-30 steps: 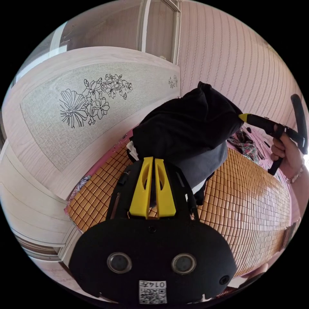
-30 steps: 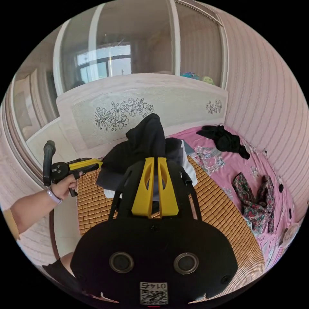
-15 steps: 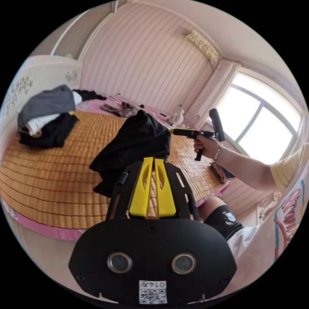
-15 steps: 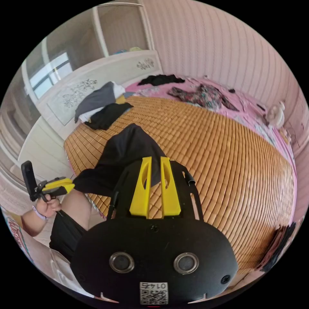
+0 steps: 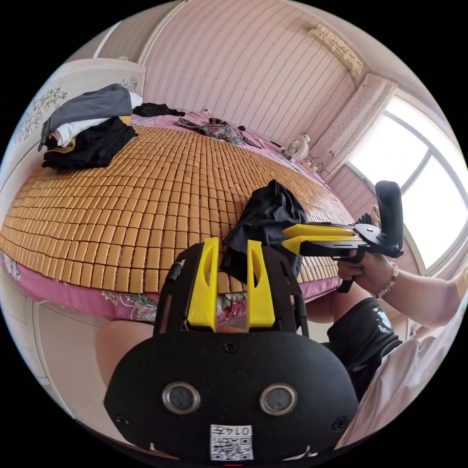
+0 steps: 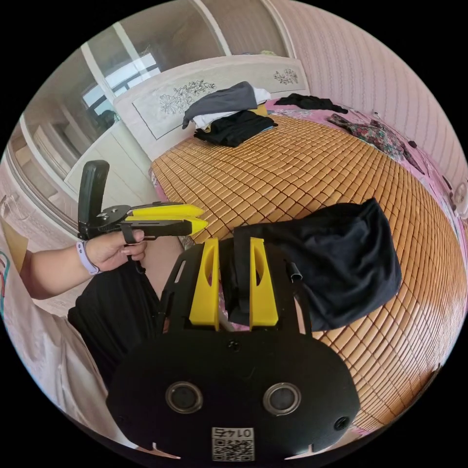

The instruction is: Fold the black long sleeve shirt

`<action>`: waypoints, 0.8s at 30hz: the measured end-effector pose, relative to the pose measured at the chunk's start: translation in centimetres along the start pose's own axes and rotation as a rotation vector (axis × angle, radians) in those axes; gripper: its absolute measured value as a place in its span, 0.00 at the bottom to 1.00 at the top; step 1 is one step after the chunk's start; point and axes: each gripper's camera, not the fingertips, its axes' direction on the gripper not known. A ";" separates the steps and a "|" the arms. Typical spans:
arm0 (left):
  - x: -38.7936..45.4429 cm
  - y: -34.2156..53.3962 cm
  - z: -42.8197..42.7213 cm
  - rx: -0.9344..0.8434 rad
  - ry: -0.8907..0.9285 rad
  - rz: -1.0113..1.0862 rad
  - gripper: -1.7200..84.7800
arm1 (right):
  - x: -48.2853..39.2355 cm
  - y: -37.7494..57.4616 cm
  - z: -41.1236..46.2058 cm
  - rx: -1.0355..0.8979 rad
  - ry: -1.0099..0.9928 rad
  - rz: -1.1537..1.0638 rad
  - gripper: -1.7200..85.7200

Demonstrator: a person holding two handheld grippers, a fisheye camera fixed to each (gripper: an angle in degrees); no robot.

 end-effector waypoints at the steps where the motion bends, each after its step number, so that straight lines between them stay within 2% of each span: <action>1: -0.4 -0.7 0.8 -0.030 0.007 -0.003 0.12 | -0.5 -1.0 1.2 -0.018 0.029 -0.040 0.11; 4: -0.9 -1.7 3.3 -0.078 0.044 -0.070 0.13 | -1.4 -2.6 4.4 -0.096 0.118 -0.153 0.11; 7: -0.3 -2.4 6.3 -0.156 0.048 -0.096 0.13 | -0.4 -2.8 7.6 -0.265 0.174 -0.166 0.09; 12: 1.5 -2.6 10.2 -0.233 0.007 -0.069 0.10 | 2.6 -2.1 4.1 -0.158 0.008 -0.041 0.05; 16: 3.5 -3.6 11.4 -0.254 -0.138 0.044 0.04 | 5.0 1.5 -4.3 0.091 -0.043 0.124 0.04; 19: 3.6 -4.2 12.1 -0.268 -0.085 0.044 0.02 | 6.7 6.3 -9.6 0.192 0.029 0.253 0.04; 21: 3.8 -4.5 12.5 -0.273 -0.068 0.033 0.02 | 8.0 9.5 -11.5 0.173 0.126 0.371 0.04; 24: 4.9 -4.9 13.0 -0.270 -0.092 0.049 0.02 | 8.8 13.8 -12.7 0.071 0.297 0.436 0.06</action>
